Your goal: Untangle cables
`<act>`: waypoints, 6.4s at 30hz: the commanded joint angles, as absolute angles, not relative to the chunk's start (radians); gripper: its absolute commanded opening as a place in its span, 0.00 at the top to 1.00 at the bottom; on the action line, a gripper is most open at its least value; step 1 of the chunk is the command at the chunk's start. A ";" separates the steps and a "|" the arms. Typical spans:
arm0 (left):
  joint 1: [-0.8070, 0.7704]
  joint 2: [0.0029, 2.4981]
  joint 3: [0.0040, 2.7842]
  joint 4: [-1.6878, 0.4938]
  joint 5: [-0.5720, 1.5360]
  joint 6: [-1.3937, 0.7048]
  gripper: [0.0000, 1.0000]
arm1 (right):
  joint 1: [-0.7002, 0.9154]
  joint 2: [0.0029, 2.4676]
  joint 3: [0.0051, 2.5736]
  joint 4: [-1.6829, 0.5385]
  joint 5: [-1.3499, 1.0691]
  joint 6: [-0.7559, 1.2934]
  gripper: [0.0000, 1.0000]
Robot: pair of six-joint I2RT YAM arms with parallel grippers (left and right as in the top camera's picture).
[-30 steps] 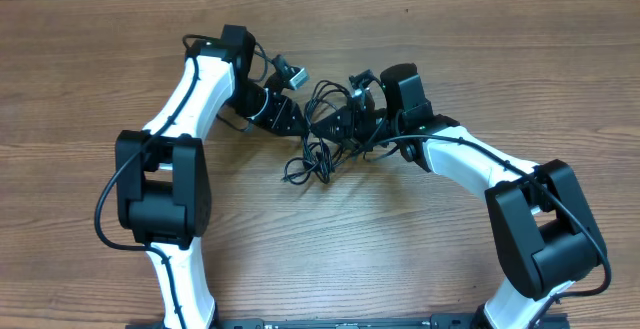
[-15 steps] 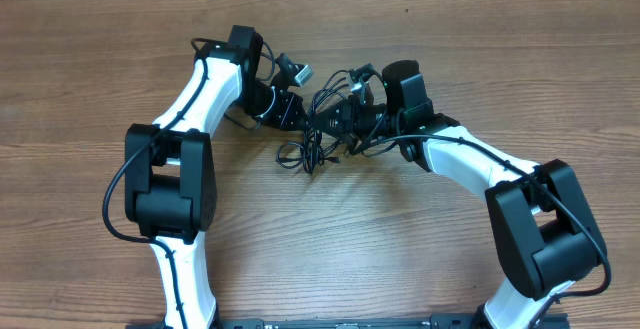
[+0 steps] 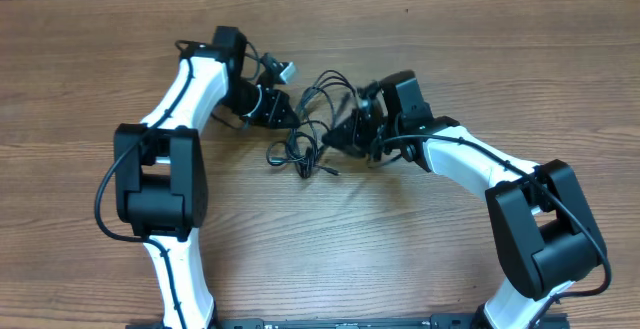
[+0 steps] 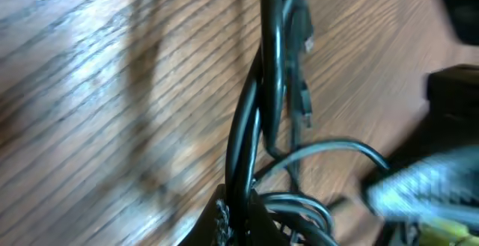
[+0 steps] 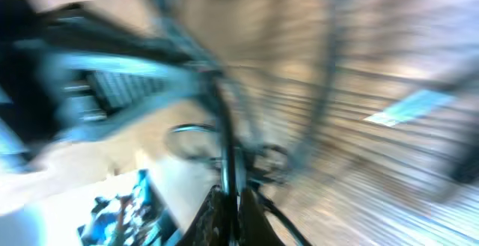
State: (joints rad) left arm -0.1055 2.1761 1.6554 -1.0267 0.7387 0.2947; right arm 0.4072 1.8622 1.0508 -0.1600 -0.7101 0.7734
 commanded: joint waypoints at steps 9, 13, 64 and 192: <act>-0.052 2.175 1.654 -1.133 0.962 0.528 0.96 | 0.410 1.864 1.063 -0.278 -0.477 0.646 0.96; -0.052 2.175 1.654 -1.137 0.959 0.529 0.96 | 0.410 1.864 1.156 -0.366 -0.515 0.551 0.87; -0.068 2.175 1.654 -1.229 1.154 0.599 0.96 | 0.442 1.863 1.275 -0.350 -0.498 0.339 0.62; 0.086 2.175 1.622 -1.071 0.918 0.154 0.35 | 0.257 1.865 1.469 -0.889 -0.375 0.099 0.28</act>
State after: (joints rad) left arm 0.1108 2.1761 1.6238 -1.0695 0.8604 0.1089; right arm 0.2558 1.8679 1.4567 -0.8982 -0.3103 0.1303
